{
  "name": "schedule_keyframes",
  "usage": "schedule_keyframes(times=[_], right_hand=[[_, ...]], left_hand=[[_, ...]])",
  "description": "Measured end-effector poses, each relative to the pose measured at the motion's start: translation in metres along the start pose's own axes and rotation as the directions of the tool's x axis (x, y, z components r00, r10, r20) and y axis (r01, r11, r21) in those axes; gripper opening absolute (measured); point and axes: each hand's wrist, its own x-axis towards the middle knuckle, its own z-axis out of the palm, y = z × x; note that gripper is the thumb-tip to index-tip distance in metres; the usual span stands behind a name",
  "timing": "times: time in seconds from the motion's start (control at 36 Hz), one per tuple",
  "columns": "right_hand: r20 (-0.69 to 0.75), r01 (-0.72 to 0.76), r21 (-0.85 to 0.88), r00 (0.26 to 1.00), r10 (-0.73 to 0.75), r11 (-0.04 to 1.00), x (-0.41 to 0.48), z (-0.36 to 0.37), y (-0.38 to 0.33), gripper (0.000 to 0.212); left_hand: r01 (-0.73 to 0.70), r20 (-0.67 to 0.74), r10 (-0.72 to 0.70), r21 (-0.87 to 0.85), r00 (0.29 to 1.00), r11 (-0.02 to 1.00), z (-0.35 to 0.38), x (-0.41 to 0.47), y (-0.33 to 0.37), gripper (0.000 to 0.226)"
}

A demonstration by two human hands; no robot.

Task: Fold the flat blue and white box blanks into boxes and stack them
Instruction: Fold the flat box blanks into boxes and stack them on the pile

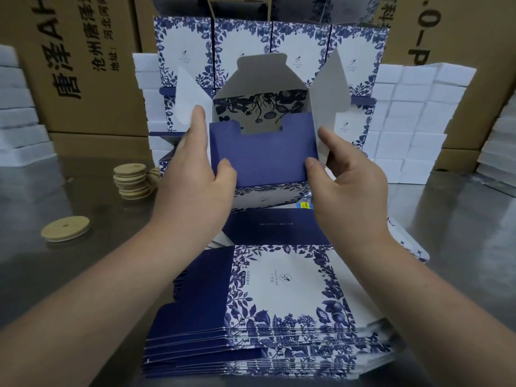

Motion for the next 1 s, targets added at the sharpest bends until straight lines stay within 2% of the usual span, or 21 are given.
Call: schedule_keyframes(times=[0.28,0.42,0.47,0.53,0.58,0.64,0.78,0.89,0.94,1.0], right_hand=[[0.012,0.010,-0.011,1.000,-0.010,1.000,-0.002,0.001,0.002,0.035],[-0.065,0.136,0.022,0.989,-0.135,0.990,0.002,-0.001,0.001,0.019],[-0.093,0.167,0.079,0.983,-0.160,0.983,0.006,-0.006,0.000,0.014],[-0.116,0.138,0.216,0.987,-0.115,0.966,0.012,-0.011,-0.001,0.008],[-0.159,0.121,0.322,0.985,-0.073,0.939,0.020,-0.019,0.000,0.011],[-0.183,0.090,0.343,0.983,-0.027,0.935,0.030,-0.026,0.002,0.018],[-0.050,0.003,0.426,0.999,0.020,0.905,0.045,-0.041,0.005,0.021],[0.030,0.018,0.482,0.999,-0.036,0.876,0.047,-0.045,0.002,0.042],[0.056,0.030,0.508,0.996,-0.068,0.861,0.047,-0.045,0.002,0.041],[0.083,0.040,0.532,0.992,-0.099,0.846,0.046,-0.045,0.002,0.032]], left_hand=[[0.008,-0.059,-0.005,0.050,0.998,0.999,-0.001,0.002,-0.004,0.072],[0.000,-0.056,0.003,0.049,0.998,0.999,0.000,0.001,-0.005,0.073],[-0.003,-0.047,0.006,0.060,0.999,0.998,0.001,0.000,-0.005,0.073],[-0.012,-0.039,0.015,0.072,0.999,0.997,0.001,-0.001,-0.006,0.073],[-0.023,-0.030,0.025,0.074,0.999,0.997,0.000,-0.002,-0.005,0.073],[-0.032,-0.017,0.033,0.072,0.999,0.997,0.000,-0.003,-0.003,0.074],[-0.117,0.028,0.115,0.081,0.993,0.990,0.003,-0.008,0.001,0.073],[-0.142,0.019,0.141,0.090,0.990,0.986,0.003,-0.010,0.002,0.072],[-0.142,0.014,0.142,0.088,0.990,0.986,0.003,-0.010,0.002,0.072],[-0.136,0.011,0.135,0.091,0.991,0.987,0.003,-0.011,0.002,0.073]])
